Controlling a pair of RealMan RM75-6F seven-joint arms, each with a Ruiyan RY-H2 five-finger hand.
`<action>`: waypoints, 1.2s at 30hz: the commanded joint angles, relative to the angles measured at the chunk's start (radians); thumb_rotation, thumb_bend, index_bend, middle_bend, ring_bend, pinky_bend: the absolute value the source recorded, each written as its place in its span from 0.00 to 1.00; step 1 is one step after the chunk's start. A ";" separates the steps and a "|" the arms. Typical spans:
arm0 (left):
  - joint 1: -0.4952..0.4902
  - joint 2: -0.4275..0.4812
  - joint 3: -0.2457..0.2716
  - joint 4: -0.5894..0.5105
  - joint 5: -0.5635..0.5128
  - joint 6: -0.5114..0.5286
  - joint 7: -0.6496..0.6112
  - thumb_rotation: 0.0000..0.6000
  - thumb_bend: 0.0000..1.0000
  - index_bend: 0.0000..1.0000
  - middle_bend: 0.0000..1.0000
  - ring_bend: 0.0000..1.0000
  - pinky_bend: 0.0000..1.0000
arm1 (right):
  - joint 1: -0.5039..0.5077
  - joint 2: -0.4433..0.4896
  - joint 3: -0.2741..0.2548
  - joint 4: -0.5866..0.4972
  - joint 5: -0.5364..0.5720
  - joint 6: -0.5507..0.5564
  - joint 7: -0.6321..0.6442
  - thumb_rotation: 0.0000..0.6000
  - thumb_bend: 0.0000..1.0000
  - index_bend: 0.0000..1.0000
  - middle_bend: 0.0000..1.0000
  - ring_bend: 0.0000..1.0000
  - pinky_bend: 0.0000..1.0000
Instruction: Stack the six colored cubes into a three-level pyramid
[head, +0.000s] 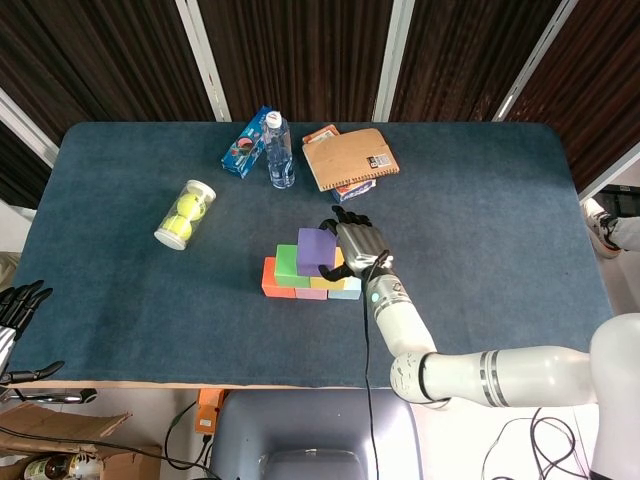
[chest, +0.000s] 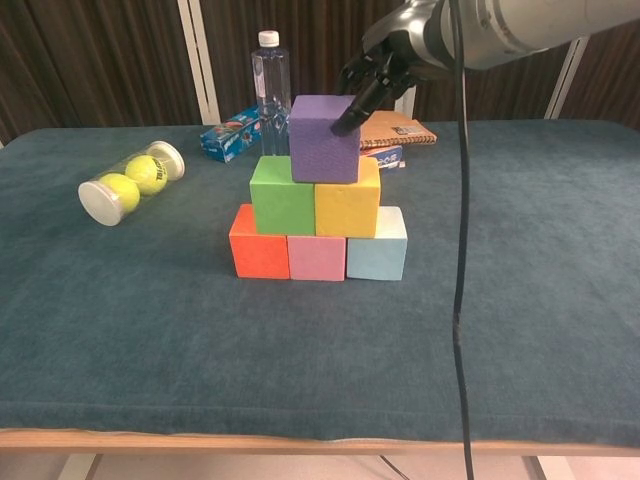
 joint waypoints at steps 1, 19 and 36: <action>0.000 0.000 0.000 0.000 0.000 0.000 -0.001 0.81 0.10 0.03 0.00 0.00 0.07 | -0.003 -0.002 0.003 0.001 0.001 -0.001 -0.005 0.91 0.28 0.31 0.00 0.00 0.00; 0.001 0.000 0.000 -0.009 -0.005 -0.002 0.009 0.82 0.10 0.02 0.00 0.00 0.07 | -0.023 0.007 0.022 -0.004 0.006 -0.041 -0.050 0.91 0.28 0.01 0.00 0.00 0.00; 0.083 0.015 -0.003 -0.056 -0.004 0.136 0.061 0.84 0.10 0.01 0.00 0.00 0.07 | -0.572 0.345 -0.247 -0.348 -0.922 0.150 0.209 0.90 0.26 0.00 0.00 0.00 0.00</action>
